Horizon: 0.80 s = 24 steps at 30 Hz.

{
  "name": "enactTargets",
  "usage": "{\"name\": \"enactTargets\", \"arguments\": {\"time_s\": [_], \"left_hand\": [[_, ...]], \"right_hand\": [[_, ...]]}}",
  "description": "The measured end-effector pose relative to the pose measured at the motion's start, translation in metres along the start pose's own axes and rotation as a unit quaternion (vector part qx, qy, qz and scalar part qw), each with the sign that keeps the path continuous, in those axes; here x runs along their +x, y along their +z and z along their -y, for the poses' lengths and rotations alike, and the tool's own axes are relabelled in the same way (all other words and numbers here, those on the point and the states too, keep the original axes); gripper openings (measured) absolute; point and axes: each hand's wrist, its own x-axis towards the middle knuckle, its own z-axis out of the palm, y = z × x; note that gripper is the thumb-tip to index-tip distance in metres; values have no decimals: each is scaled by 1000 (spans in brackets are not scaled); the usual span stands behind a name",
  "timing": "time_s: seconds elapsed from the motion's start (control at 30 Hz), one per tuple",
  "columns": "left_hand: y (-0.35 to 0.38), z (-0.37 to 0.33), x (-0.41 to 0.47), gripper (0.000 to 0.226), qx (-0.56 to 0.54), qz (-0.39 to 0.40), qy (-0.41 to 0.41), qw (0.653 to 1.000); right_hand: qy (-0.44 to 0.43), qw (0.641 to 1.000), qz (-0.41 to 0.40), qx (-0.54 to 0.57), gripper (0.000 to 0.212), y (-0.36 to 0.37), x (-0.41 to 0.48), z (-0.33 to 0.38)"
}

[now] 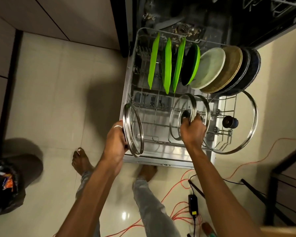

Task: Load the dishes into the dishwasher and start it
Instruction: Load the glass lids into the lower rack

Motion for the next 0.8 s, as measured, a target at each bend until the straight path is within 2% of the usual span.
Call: {"name": "enactTargets", "arguments": {"time_s": [0.27,0.57,0.7,0.73,0.8], "left_hand": [[-3,-1,8,35,17,9,-10,1000],[-3,17,26,32,48,21,-17,998],[1,22,35,33,59,26,-20,998],[1,24,39,31,62,28,-24,997],[3,26,45,29,70,33,-36,996]], "right_hand": [[-8,998,56,-6,28,21,1,3],[46,992,110,-38,34,58,26,2],[71,981,178,-43,40,48,26,0],[63,980,182,-51,47,42,23,1],[-1,989,135,-55,56,25,11,4]]}}
